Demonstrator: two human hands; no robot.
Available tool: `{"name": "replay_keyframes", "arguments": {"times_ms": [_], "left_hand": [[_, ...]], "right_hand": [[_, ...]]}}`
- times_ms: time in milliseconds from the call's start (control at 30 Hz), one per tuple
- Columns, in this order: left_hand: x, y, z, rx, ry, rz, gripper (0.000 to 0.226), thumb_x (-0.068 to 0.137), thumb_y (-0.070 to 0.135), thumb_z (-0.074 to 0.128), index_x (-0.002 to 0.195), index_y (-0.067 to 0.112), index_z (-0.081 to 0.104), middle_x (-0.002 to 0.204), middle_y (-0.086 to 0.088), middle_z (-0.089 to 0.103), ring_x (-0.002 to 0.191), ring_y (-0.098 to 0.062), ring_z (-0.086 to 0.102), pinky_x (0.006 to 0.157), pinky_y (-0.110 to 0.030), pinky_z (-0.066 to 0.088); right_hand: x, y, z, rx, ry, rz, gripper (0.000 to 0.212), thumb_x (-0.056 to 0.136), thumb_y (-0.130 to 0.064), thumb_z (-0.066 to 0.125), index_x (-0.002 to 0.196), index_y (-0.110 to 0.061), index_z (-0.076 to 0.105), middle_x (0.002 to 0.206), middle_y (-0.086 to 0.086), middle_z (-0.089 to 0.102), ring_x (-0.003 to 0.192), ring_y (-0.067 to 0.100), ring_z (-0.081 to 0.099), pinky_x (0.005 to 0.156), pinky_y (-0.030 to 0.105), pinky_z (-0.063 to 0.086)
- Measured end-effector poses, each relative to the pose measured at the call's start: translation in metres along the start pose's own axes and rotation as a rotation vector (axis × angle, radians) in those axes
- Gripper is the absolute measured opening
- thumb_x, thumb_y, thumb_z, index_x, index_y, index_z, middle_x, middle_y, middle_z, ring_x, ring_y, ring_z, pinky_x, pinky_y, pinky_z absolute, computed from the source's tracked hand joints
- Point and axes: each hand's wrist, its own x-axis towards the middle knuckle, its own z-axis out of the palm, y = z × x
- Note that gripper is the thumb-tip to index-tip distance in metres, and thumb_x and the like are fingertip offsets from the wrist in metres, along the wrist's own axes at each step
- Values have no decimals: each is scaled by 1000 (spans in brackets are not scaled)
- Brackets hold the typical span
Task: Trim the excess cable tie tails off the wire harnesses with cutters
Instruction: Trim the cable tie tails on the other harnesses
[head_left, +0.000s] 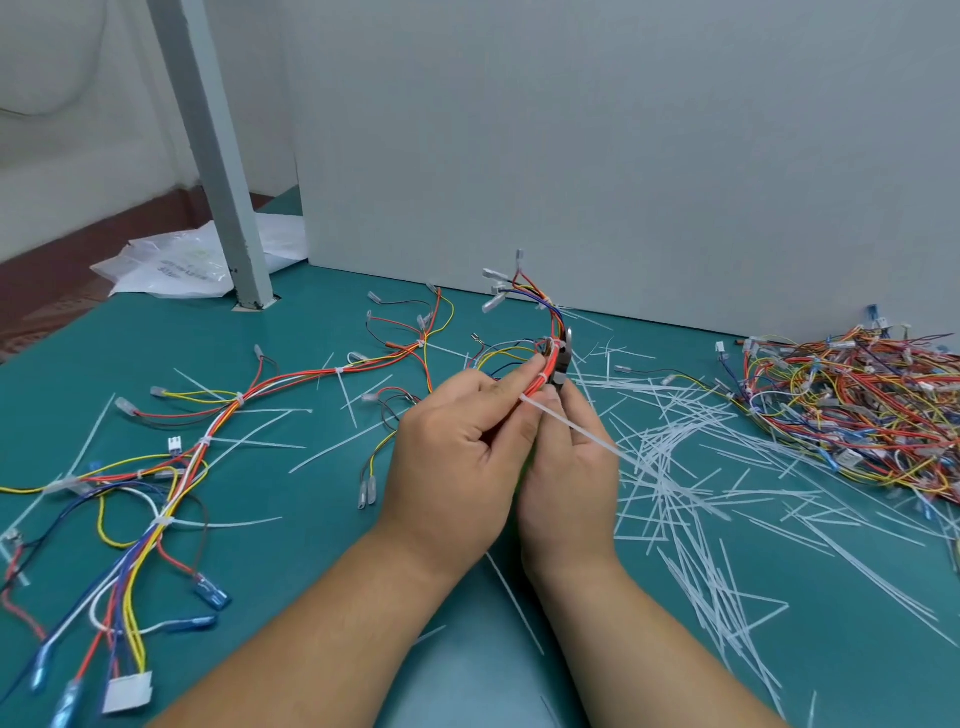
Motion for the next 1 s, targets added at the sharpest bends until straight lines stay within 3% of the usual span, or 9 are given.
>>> {"name": "replay_keyframes", "arguments": {"times_ms": [167, 300, 400, 533, 667, 867, 1000], "left_hand": [[1, 2, -1, -1, 4, 17, 32, 98, 25, 64, 130, 26, 67, 71, 7, 49, 65, -14, 51, 59, -21, 40], [1, 3, -2, 5, 3, 19, 32, 99, 22, 63, 130, 21, 70, 71, 1, 52, 65, -16, 52, 61, -21, 41], [2, 3, -4, -15, 23, -4, 31, 99, 19, 63, 129, 19, 70, 73, -2, 57, 66, -15, 55, 62, -19, 42], [3, 5, -5, -16, 62, -11, 31, 98, 17, 63, 128, 18, 69, 72, 3, 51, 64, -7, 50, 63, -12, 37], [2, 5, -4, -17, 61, -15, 32, 97, 15, 64, 129, 20, 68, 72, 5, 51, 64, -7, 50, 63, -12, 37], [1, 5, -2, -20, 23, 13, 31, 98, 23, 64, 128, 19, 70, 72, 0, 53, 64, -16, 52, 60, -22, 42], [1, 3, -2, -23, 25, 5, 31, 98, 21, 65, 129, 19, 70, 72, -1, 52, 64, -16, 51, 60, -23, 42]], "right_hand": [[1, 3, -2, -19, 52, -18, 19, 108, -14, 53, 108, -2, 68, 90, 1, 67, 83, 14, 57, 79, 34, 49], [2, 2, -3, 2, 97, -25, 24, 108, -14, 53, 121, -4, 71, 103, 2, 73, 91, 10, 64, 84, 28, 54], [1, 3, -2, -17, 56, -11, 22, 109, -9, 51, 117, -2, 71, 101, 3, 73, 90, 11, 64, 80, 24, 54], [0, 4, -2, -61, 1, -8, 22, 109, -12, 53, 118, -6, 71, 104, 10, 73, 93, 13, 62, 88, 37, 54], [-2, 3, -1, -56, -20, -25, 22, 108, -12, 53, 117, -4, 71, 96, -1, 72, 86, 8, 62, 79, 24, 53], [-2, 1, -2, 14, 67, -32, 26, 107, -14, 56, 125, -4, 71, 95, -3, 72, 83, 7, 60, 77, 21, 52], [-2, 1, -2, 2, 36, -33, 26, 106, -15, 56, 125, -6, 72, 99, 4, 76, 85, 8, 62, 78, 20, 53]]}}
